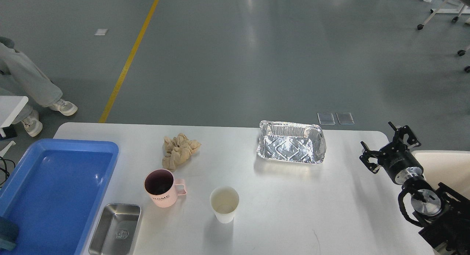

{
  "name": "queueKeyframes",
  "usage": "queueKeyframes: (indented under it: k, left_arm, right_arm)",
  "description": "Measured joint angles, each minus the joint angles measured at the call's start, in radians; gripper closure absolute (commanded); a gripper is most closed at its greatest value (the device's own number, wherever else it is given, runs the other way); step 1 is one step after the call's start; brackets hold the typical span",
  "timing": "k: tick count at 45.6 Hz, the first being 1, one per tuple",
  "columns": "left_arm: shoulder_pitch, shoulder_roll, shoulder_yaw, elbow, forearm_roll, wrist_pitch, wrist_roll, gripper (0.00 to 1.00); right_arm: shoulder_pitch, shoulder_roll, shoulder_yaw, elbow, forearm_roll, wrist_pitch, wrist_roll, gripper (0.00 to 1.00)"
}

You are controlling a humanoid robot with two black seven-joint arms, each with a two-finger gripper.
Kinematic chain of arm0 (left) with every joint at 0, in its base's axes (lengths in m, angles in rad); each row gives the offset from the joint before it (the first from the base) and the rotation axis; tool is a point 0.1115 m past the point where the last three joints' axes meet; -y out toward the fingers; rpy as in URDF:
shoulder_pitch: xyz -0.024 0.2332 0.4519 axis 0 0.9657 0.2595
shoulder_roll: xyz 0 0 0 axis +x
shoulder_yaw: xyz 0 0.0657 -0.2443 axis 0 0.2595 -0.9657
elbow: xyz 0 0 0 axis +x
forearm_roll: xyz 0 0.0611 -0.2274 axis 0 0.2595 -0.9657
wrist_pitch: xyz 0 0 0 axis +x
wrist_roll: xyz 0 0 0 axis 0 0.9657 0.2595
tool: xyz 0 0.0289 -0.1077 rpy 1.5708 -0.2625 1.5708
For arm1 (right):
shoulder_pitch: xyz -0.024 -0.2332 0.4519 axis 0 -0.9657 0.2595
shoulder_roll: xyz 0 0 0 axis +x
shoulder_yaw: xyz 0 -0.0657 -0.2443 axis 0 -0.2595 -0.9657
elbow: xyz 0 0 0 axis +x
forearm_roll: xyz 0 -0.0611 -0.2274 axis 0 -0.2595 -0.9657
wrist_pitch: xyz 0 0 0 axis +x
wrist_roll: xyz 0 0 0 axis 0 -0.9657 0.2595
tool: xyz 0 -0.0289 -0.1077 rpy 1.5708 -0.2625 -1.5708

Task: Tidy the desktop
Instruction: 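Reach the left gripper toward the pink mug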

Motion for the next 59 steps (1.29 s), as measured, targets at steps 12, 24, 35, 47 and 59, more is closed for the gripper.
queueKeyframes:
  k: [12,24,35,47,59]
  left_arm:
    - [0.013,-0.095,0.006,0.020,0.004,0.011,0.013,0.04]
    - [0.123,-0.332,0.024,0.072,0.069,0.191,0.032,0.06]
    - [0.176,-0.520,0.066,0.150,0.115,0.308,0.035,0.09]
    - [0.175,-0.692,0.118,0.242,0.133,0.407,0.034,0.10]
    - [0.166,-0.837,0.128,0.353,0.133,0.436,0.033,0.12]
  right_arm:
    - [-0.006,-0.005,-0.004,0.000,0.000,0.001,0.000,0.00]
    - [-0.007,-0.009,-0.024,-0.002,-0.003,0.000,0.000,0.00]
    - [-0.007,-0.009,-0.026,-0.002,-0.003,-0.002,0.000,0.00]
    - [-0.015,-0.004,-0.027,0.000,-0.003,-0.003,0.000,0.00]
    - [-0.025,-0.004,-0.028,0.000,-0.003,-0.004,0.000,0.00]
